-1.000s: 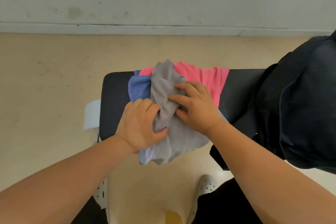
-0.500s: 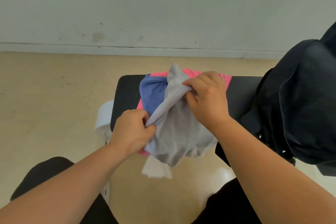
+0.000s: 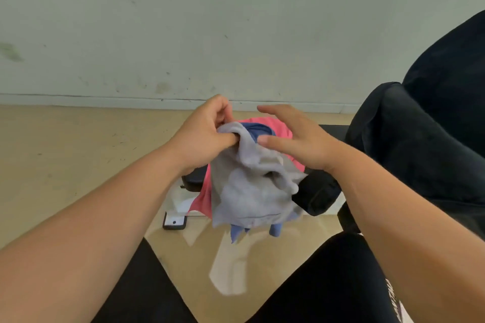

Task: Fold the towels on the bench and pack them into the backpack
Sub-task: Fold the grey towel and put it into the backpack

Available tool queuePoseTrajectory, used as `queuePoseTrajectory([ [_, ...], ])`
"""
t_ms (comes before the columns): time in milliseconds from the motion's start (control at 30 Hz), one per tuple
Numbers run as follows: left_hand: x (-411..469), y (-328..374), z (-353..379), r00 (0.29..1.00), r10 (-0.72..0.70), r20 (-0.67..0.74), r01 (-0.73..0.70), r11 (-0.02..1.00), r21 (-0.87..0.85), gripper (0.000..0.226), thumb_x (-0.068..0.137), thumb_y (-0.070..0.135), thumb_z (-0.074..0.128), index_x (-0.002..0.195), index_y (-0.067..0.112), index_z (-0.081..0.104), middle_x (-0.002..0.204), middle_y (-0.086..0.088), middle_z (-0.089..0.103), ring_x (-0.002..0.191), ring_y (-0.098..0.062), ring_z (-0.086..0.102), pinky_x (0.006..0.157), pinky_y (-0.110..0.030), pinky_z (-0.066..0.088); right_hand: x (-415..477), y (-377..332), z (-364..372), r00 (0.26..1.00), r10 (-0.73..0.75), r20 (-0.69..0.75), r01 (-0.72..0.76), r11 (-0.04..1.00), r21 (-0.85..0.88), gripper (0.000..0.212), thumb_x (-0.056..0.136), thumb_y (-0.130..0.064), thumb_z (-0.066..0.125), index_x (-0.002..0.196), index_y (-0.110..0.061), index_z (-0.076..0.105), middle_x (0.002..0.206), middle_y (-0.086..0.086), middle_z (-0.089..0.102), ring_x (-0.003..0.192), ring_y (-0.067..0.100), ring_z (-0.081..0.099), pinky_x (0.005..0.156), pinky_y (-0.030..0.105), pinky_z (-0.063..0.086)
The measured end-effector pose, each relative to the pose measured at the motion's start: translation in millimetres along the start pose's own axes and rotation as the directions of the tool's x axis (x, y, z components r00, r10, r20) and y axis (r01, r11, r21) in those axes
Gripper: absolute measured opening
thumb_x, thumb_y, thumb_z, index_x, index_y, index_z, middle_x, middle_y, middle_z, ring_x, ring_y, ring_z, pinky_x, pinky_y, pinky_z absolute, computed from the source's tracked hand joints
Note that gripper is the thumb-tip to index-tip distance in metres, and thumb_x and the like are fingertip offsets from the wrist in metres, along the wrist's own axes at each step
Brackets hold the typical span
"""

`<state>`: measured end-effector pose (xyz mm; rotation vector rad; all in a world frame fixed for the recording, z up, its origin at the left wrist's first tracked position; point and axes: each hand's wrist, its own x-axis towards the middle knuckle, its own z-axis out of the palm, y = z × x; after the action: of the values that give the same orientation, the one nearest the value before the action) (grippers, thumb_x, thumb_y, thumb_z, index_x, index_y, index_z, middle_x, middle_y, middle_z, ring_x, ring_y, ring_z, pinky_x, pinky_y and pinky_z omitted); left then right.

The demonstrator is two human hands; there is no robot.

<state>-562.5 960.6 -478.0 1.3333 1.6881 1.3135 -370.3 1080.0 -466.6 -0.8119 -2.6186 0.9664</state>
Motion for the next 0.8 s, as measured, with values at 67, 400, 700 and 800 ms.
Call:
queuePoseTrajectory([
  [67, -4, 22, -1, 0.99, 0.083, 0.113, -0.082, 0.997, -0.018, 0.028, 0.073, -0.001, 0.056, 0.084, 0.021, 0.042, 0.079, -0.02, 0.057, 0.071, -0.015, 0.051, 0.067, -0.033, 0.041, 2, -20, 2, 0.997, 0.009, 0.076, -0.029, 0.963, 0.27, 0.053, 0.095, -0.048, 0.062, 0.144, -0.039, 0.047, 0.148, -0.016, 0.048, 0.135, 0.001, 0.041, 0.112, 0.03, 0.032],
  [400, -15, 26, -32, 0.998, -0.059, 0.004, 0.058, 0.993, 0.105, 0.027, 0.072, 0.017, 0.077, 0.094, 0.026, 0.064, 0.085, -0.003, 0.073, 0.077, -0.019, 0.066, 0.073, -0.034, 0.052, -4, -56, 11, 0.978, -0.048, -0.202, 0.099, 0.963, 0.252, 0.018, 0.101, -0.015, 0.056, 0.084, -0.013, 0.063, 0.069, 0.004, 0.057, 0.063, 0.007, 0.048, 0.064, 0.021, 0.042],
  [700, -20, -7, -41, 0.918, -0.291, 0.27, 0.288, 0.956, 0.053, 0.017, 0.097, 0.026, 0.064, 0.089, 0.015, 0.075, 0.091, -0.008, 0.076, 0.081, -0.021, 0.068, 0.08, -0.034, 0.049, -7, -41, 3, 0.958, 0.052, -0.282, -0.031, 0.996, 0.079, 0.021, 0.102, -0.028, 0.052, 0.083, -0.023, 0.057, 0.066, -0.01, 0.05, 0.055, 0.002, 0.04, 0.057, 0.021, 0.035],
  [800, -13, -18, -48, 0.953, -0.255, 0.161, 0.218, 0.952, 0.214, 0.029, 0.09, 0.03, 0.072, 0.069, 0.013, 0.063, 0.063, -0.005, 0.055, 0.062, -0.016, 0.049, 0.061, -0.029, 0.035, -18, -20, 1, 0.989, 0.147, 0.02, -0.148, 0.987, 0.062, 0.031, 0.084, -0.047, 0.075, 0.08, -0.019, 0.063, 0.056, -0.016, 0.045, 0.051, 0.004, 0.038, 0.05, 0.019, 0.032],
])
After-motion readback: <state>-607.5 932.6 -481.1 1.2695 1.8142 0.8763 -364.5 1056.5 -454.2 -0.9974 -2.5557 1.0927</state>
